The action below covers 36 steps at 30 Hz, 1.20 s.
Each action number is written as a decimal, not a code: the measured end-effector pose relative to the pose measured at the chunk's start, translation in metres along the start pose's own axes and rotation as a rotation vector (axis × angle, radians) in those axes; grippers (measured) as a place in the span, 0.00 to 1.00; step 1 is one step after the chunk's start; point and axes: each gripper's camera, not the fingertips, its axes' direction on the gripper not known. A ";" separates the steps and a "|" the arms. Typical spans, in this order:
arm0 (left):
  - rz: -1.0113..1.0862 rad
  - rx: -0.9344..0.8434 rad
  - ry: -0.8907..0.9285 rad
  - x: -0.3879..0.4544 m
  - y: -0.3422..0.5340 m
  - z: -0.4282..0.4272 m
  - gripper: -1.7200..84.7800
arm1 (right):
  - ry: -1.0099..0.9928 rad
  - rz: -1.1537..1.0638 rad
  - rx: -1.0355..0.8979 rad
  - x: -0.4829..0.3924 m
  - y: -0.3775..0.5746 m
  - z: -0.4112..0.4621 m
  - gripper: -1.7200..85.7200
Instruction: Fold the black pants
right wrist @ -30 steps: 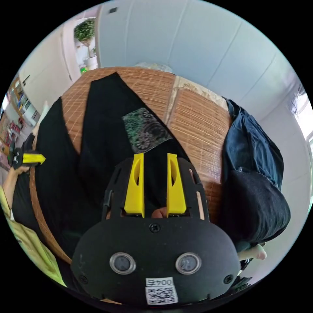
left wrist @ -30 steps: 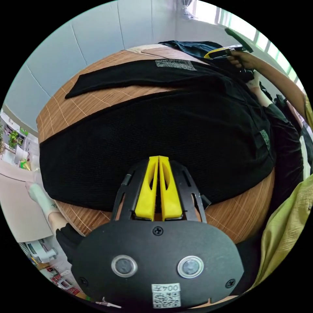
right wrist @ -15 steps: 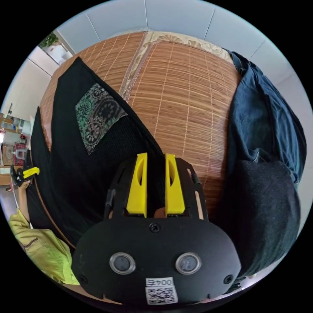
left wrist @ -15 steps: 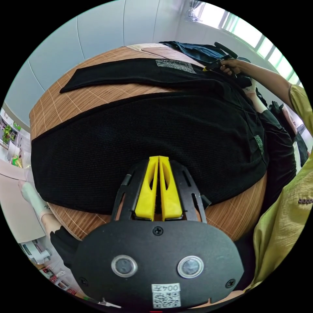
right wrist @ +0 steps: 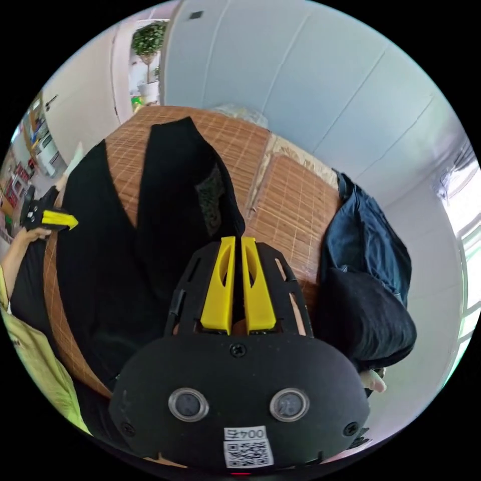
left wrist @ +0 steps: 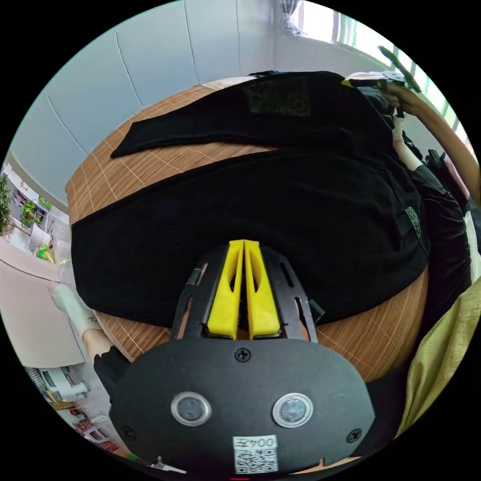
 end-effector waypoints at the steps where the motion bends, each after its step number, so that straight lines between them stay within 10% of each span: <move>1: 0.007 0.022 -0.034 0.009 0.009 -0.003 0.03 | 0.004 -0.037 0.033 -0.026 0.007 -0.024 0.04; 12: 0.241 0.091 -0.592 0.138 0.095 0.013 0.09 | 0.061 -0.250 0.060 -0.245 0.126 -0.059 0.05; 36: 1.208 -0.220 -1.005 0.202 0.086 0.353 0.13 | -0.185 -0.046 0.035 -0.198 0.162 -0.015 0.06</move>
